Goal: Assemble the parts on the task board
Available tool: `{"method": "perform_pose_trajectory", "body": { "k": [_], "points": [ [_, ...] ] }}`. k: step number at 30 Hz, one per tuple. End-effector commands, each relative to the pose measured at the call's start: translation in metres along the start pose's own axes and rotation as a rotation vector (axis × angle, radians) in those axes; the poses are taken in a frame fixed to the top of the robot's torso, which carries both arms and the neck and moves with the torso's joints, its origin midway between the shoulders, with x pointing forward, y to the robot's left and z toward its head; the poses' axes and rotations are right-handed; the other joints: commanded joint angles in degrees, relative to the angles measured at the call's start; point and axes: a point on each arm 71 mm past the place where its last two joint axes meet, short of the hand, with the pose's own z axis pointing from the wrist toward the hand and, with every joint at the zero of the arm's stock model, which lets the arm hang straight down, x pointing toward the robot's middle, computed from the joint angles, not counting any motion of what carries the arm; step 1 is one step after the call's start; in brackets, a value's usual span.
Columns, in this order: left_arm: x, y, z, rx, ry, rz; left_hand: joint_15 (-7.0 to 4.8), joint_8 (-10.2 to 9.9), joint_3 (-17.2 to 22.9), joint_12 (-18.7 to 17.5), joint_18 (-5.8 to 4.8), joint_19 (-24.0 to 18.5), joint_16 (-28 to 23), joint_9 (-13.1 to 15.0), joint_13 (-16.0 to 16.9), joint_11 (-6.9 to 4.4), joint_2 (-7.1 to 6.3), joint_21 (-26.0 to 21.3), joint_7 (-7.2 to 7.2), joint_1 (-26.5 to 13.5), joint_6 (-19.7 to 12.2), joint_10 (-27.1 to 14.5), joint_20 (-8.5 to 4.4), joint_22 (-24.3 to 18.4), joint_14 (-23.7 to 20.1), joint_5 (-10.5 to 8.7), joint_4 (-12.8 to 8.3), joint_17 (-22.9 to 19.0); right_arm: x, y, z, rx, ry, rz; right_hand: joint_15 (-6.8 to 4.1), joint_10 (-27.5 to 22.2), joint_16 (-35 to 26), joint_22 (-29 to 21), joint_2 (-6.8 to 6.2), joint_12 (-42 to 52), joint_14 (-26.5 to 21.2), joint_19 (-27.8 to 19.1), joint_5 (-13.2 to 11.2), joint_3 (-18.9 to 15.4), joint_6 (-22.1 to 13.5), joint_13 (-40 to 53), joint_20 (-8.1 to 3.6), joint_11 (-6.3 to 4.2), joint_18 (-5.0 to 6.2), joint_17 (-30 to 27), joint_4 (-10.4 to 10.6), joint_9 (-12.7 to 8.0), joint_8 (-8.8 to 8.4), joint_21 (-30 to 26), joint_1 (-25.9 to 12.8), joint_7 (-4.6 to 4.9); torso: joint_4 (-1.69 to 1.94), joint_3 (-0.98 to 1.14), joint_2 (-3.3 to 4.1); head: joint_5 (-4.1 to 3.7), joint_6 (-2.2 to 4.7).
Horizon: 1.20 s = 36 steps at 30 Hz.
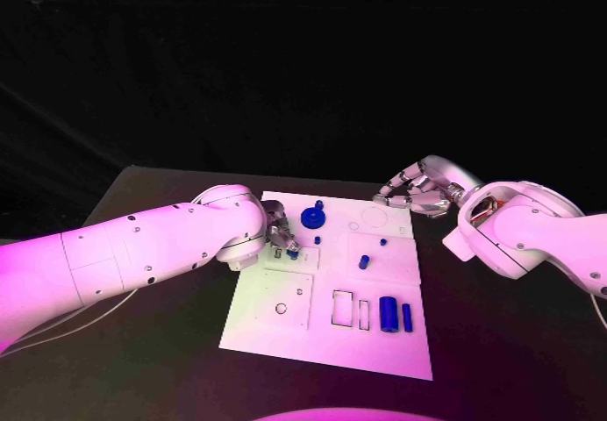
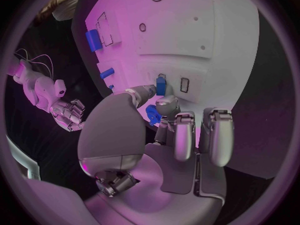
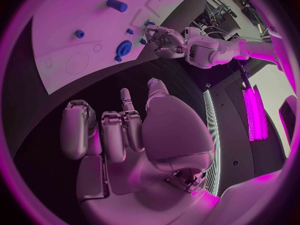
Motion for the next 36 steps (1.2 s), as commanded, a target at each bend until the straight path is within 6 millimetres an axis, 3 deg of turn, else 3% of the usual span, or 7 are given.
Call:
{"method": "perform_pose_trajectory", "body": {
  "k": [1, 36],
  "points": [
    [0.0018, -0.0015, 0.0001, -0.011, -0.002, 0.030, -0.54, 0.21, 8.25, -0.12, -0.43, 5.84, 0.14, 6.53, -0.13, -0.03, 0.54, 0.20, -1.31, -0.06, 1.08, 0.38, -0.37, 15.07, 6.03, 0.05, -7.95, 15.09, 0.0009, 0.0004, -0.0003, -0.003, 0.006, 0.026, -0.38, 0.04, -0.30, 6.06, 0.03, -0.05, 5.10, -0.18, 0.25, -0.38, 0.00, 8.14, -0.03, -0.35, 0.49, 11.23, -0.09, 0.06, 0.31, -0.34, 0.57, -0.06, 0.06, -0.04, 0.03, -0.02, -0.10],
    [0.0043, 0.0012, -0.0004, -0.028, 0.019, 0.081, -0.98, 1.56, 7.77, 0.09, -0.43, 5.84, 0.14, 8.54, -0.61, -0.65, -0.14, 0.20, -2.10, -0.83, 1.86, 0.84, -0.63, 15.07, 6.03, -0.12, -8.02, 15.09, 0.0028, 0.0010, 0.0005, -0.004, 0.023, 0.024, -0.38, -0.11, -0.47, 5.83, 0.05, -0.19, 5.02, -0.39, 0.28, -0.42, -0.01, 7.97, -0.03, -0.35, 0.59, 10.92, -0.09, 0.06, 0.31, -0.75, 0.62, -0.05, -0.01, -0.04, 0.01, 0.06, -0.85]
  ]
}}
